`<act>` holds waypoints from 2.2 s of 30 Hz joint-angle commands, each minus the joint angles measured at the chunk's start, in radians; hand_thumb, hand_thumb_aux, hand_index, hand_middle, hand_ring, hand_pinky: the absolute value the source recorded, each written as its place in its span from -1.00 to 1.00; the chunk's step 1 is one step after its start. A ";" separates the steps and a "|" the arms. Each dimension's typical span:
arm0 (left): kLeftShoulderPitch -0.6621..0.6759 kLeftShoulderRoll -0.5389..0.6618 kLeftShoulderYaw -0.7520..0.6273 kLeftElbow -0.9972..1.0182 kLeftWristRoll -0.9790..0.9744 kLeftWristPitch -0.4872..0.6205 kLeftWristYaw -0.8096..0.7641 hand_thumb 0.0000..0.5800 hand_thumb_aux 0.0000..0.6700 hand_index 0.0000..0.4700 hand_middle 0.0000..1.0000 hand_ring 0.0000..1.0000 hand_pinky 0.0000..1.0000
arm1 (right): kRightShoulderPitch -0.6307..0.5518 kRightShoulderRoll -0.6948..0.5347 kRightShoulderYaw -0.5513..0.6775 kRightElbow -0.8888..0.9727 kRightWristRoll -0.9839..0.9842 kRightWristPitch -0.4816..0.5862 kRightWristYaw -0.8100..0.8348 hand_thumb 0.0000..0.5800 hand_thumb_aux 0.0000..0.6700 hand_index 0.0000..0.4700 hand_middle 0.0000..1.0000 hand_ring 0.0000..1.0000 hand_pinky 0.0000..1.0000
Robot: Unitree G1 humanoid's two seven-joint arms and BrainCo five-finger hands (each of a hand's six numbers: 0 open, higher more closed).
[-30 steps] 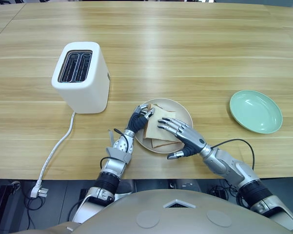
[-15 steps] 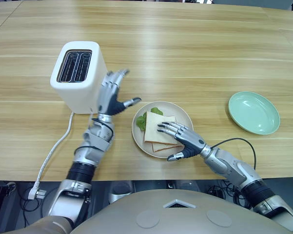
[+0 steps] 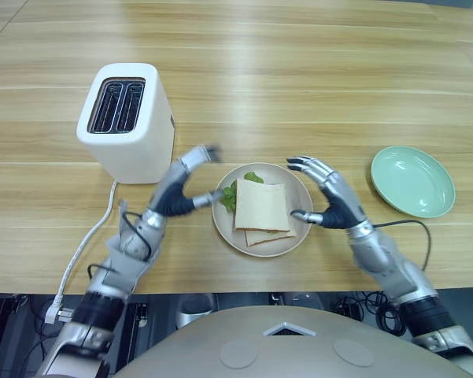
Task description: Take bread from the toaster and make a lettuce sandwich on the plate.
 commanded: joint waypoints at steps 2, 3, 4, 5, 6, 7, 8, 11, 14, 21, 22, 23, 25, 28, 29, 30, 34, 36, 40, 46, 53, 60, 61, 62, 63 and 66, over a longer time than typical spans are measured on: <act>0.127 0.113 -0.037 -0.054 -0.160 -0.043 -0.204 1.00 1.00 0.96 1.00 1.00 1.00 | 0.090 -0.111 -0.013 0.042 0.163 -0.071 0.176 1.00 1.00 0.96 1.00 1.00 1.00; 0.154 0.129 -0.045 -0.051 -0.167 -0.037 -0.237 1.00 1.00 0.96 1.00 1.00 1.00 | 0.114 -0.137 0.004 0.047 0.174 -0.081 0.221 1.00 1.00 0.96 1.00 1.00 1.00; 0.181 0.142 -0.058 -0.042 -0.151 -0.031 -0.265 1.00 1.00 0.96 1.00 1.00 1.00 | 0.145 -0.171 0.036 0.052 0.173 -0.093 0.276 1.00 1.00 0.96 1.00 1.00 1.00; 0.202 0.149 -0.070 -0.029 -0.117 -0.025 -0.288 1.00 1.00 0.96 1.00 1.00 1.00 | 0.178 -0.200 0.069 0.052 0.171 -0.100 0.333 1.00 1.00 0.96 1.00 1.00 1.00; 0.221 0.153 -0.090 -0.016 -0.090 -0.018 -0.315 1.00 1.00 0.96 1.00 1.00 1.00 | 0.214 -0.225 0.100 0.047 0.176 -0.099 0.384 1.00 1.00 0.96 1.00 1.00 1.00; 0.236 0.155 -0.107 -0.008 -0.062 -0.016 -0.336 1.00 1.00 0.96 1.00 1.00 1.00 | 0.240 -0.236 0.115 0.044 0.182 -0.097 0.414 1.00 1.00 0.96 1.00 1.00 1.00; 0.247 0.152 -0.119 -0.006 -0.038 -0.010 -0.353 1.00 1.00 0.96 1.00 1.00 1.00 | 0.256 -0.240 0.120 0.039 0.181 -0.089 0.435 1.00 1.00 0.96 1.00 1.00 1.00; 0.251 0.123 -0.160 0.007 0.022 0.002 -0.384 1.00 1.00 0.96 1.00 1.00 1.00 | 0.259 -0.227 0.124 0.040 0.126 -0.064 0.461 1.00 1.00 0.96 1.00 1.00 1.00; 0.185 0.047 -0.181 0.071 0.133 0.028 -0.354 1.00 1.00 0.96 1.00 1.00 1.00 | 0.204 -0.171 0.137 0.065 0.028 -0.017 0.456 1.00 1.00 0.96 1.00 1.00 1.00; -0.018 -0.137 -0.171 0.203 0.276 0.098 -0.238 1.00 1.00 0.96 1.00 1.00 1.00 | -0.008 -0.002 0.181 0.190 -0.177 0.090 0.368 1.00 1.00 0.96 1.00 1.00 1.00; -0.053 -0.163 -0.162 0.230 0.287 0.120 -0.214 1.00 1.00 0.96 1.00 1.00 1.00 | -0.047 0.025 0.190 0.218 -0.202 0.103 0.346 1.00 1.00 0.96 1.00 1.00 1.00; -0.087 -0.186 -0.157 0.262 0.295 0.141 -0.195 1.00 1.00 0.96 1.00 1.00 1.00 | -0.084 0.047 0.201 0.255 -0.226 0.114 0.322 1.00 1.00 0.96 1.00 1.00 1.00; -0.156 -0.220 -0.145 0.334 0.320 0.182 -0.147 1.00 1.00 0.96 1.00 1.00 1.00 | -0.158 0.092 0.221 0.324 -0.263 0.143 0.288 1.00 1.00 0.96 1.00 1.00 1.00; -0.264 -0.253 -0.135 0.460 0.346 0.230 -0.080 1.00 1.00 0.96 1.00 1.00 1.00 | -0.284 0.164 0.234 0.451 -0.309 0.220 0.215 1.00 1.00 0.96 1.00 1.00 1.00; -0.302 -0.263 -0.133 0.508 0.352 0.243 -0.061 1.00 1.00 0.96 1.00 1.00 1.00 | -0.330 0.189 0.239 0.501 -0.322 0.248 0.186 1.00 1.00 0.96 1.00 1.00 1.00; -0.344 -0.271 -0.135 0.562 0.367 0.258 -0.035 1.00 1.00 0.96 1.00 1.00 1.00 | -0.379 0.219 0.240 0.558 -0.327 0.280 0.158 1.00 1.00 0.96 1.00 1.00 1.00; -0.513 -0.317 -0.142 0.799 0.384 0.286 0.052 1.00 1.00 0.96 1.00 1.00 1.00 | -0.572 0.321 0.262 0.820 -0.339 0.357 0.059 1.00 1.00 0.96 1.00 1.00 1.00; -0.586 -0.337 -0.144 0.904 0.391 0.298 0.089 1.00 1.00 0.96 1.00 1.00 1.00 | -0.651 0.357 0.284 0.939 -0.353 0.388 0.009 1.00 1.00 0.96 1.00 1.00 1.00; -0.695 -0.382 -0.146 1.091 0.388 0.300 0.148 1.00 1.00 0.96 1.00 1.00 1.00 | -0.766 0.425 0.290 1.129 -0.330 0.414 -0.036 1.00 1.00 0.96 1.00 1.00 1.00; -0.738 -0.410 -0.130 1.175 0.364 0.215 0.219 1.00 1.00 0.96 1.00 1.00 1.00 | -0.825 0.464 0.293 1.240 -0.296 0.407 -0.088 1.00 1.00 0.96 1.00 1.00 1.00; -0.657 -0.424 0.021 1.004 0.107 -0.229 0.194 -1.00 -1.00 -1.00 -1.00 -1.00 -1.00 | -0.736 0.414 0.204 1.085 -0.135 0.002 -0.184 -1.00 -1.00 -1.00 -1.00 -1.00 -1.00; -0.563 -0.460 0.160 0.842 -0.222 -0.295 0.031 -1.00 -1.00 -1.00 -1.00 -1.00 -1.00 | -0.636 0.403 -0.035 0.939 0.177 -0.198 -0.157 -1.00 -1.00 -1.00 -1.00 -1.00 -1.00; -0.556 -0.464 0.175 0.833 -0.248 -0.285 0.012 -1.00 -1.00 -1.00 -1.00 -1.00 -1.00 | -0.632 0.405 -0.055 0.938 0.202 -0.200 -0.145 -1.00 -1.00 -1.00 -1.00 -1.00 -1.00; -0.551 -0.467 0.189 0.828 -0.269 -0.275 -0.007 -1.00 -1.00 -1.00 -1.00 -1.00 -1.00 | -0.628 0.405 -0.069 0.935 0.213 -0.200 -0.137 -1.00 -1.00 -1.00 -1.00 -1.00 -1.00; -0.548 -0.471 0.204 0.825 -0.295 -0.265 -0.023 -1.00 -1.00 -1.00 -1.00 -1.00 -1.00 | -0.627 0.403 -0.079 0.934 0.209 -0.197 -0.147 -1.00 -1.00 -1.00 -1.00 -1.00 -1.00; -0.553 -0.470 0.261 0.830 -0.318 -0.246 -0.018 -1.00 -1.00 -1.00 -1.00 -1.00 -1.00 | -0.629 0.410 -0.116 0.940 0.241 -0.190 -0.139 -1.00 -1.00 -1.00 -1.00 -1.00 -1.00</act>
